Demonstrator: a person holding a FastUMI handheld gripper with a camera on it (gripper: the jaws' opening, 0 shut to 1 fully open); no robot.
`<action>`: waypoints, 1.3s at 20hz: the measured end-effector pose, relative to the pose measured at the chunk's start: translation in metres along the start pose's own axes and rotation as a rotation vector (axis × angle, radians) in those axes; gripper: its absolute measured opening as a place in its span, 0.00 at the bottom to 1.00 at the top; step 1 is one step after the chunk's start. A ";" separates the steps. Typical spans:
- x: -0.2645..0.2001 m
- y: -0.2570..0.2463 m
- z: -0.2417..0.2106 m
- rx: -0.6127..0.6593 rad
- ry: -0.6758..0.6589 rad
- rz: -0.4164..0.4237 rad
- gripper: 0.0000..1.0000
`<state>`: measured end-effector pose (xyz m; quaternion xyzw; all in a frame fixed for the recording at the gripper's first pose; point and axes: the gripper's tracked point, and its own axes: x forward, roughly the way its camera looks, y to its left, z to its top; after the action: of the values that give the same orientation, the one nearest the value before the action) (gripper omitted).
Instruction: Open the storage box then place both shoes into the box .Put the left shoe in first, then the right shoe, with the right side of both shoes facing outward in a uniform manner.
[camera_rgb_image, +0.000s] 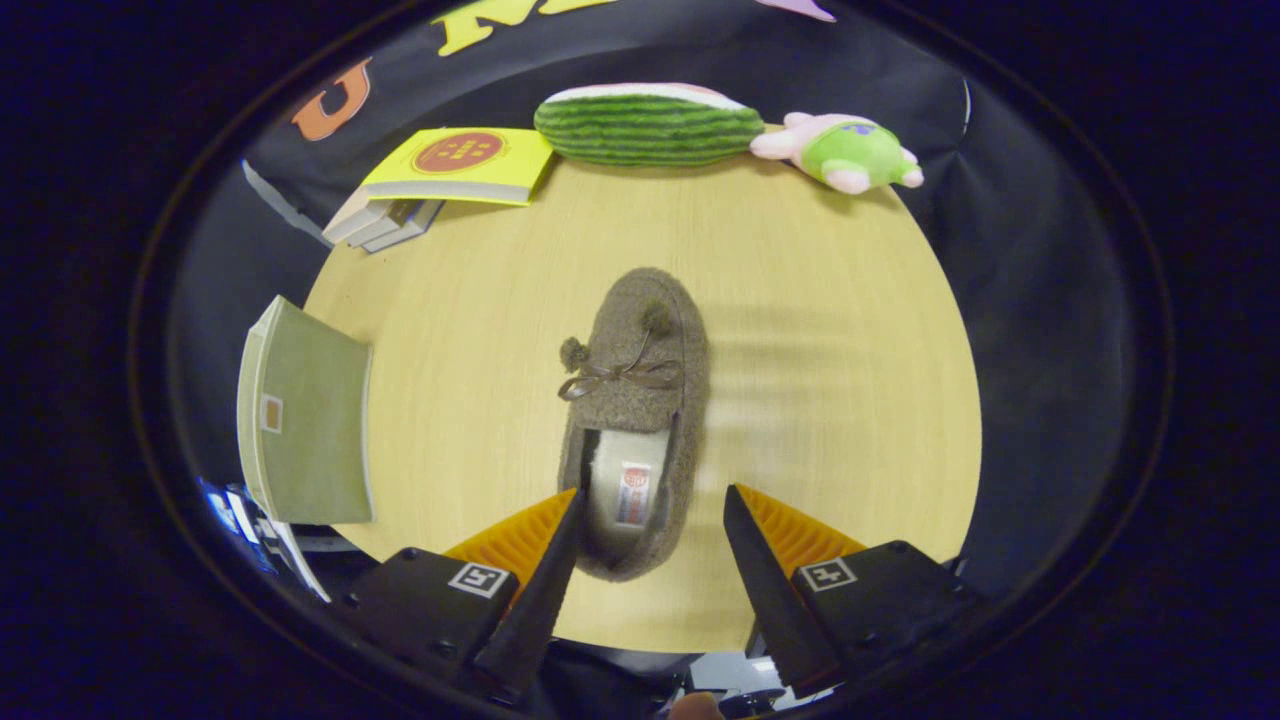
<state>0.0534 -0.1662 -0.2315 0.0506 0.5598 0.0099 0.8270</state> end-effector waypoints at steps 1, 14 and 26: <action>0.007 0.001 0.000 -0.001 0.011 0.005 0.90; 0.049 -0.012 -0.009 0.077 0.072 0.033 0.23; 0.017 0.031 -0.016 0.320 0.025 0.178 0.07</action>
<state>0.0464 -0.1326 -0.2500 0.2310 0.5576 -0.0055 0.7973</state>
